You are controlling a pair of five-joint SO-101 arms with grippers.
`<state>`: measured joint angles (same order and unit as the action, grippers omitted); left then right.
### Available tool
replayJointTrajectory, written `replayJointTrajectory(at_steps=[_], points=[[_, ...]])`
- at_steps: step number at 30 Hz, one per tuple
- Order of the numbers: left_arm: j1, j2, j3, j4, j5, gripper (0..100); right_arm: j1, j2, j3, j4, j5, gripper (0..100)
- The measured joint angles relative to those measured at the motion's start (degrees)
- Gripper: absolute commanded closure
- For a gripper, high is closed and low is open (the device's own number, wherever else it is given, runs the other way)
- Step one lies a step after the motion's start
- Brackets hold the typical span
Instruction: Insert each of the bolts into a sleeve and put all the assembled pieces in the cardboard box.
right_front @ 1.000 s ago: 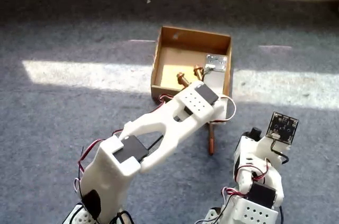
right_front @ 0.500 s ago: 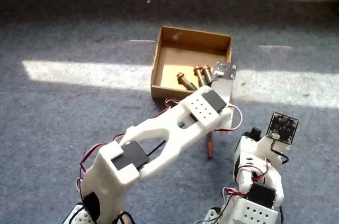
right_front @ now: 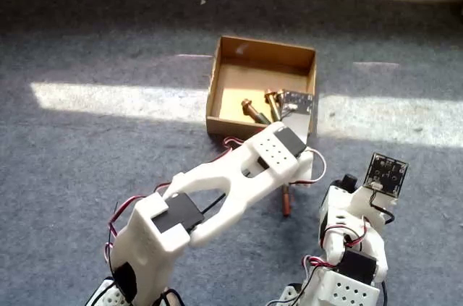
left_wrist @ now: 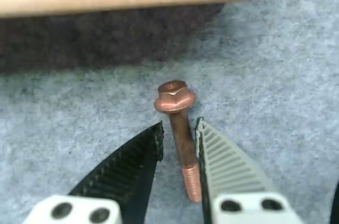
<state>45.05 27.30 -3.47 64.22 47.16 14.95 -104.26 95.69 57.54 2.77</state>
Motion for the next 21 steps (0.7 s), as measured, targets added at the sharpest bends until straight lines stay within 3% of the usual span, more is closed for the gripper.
replayJointTrajectory(at_steps=[10,15,21], points=[[-0.3,6.9,-3.9,-0.3,0.1,88,0.0,0.0,0.0,0.0,0.0,99.3],[-0.3,8.1,-7.5,3.3,0.1,99,0.0,0.0,0.0,0.0,0.0,99.3],[-0.2,8.4,-8.2,3.2,0.1,100,0.0,0.0,0.0,0.0,0.0,99.3]])
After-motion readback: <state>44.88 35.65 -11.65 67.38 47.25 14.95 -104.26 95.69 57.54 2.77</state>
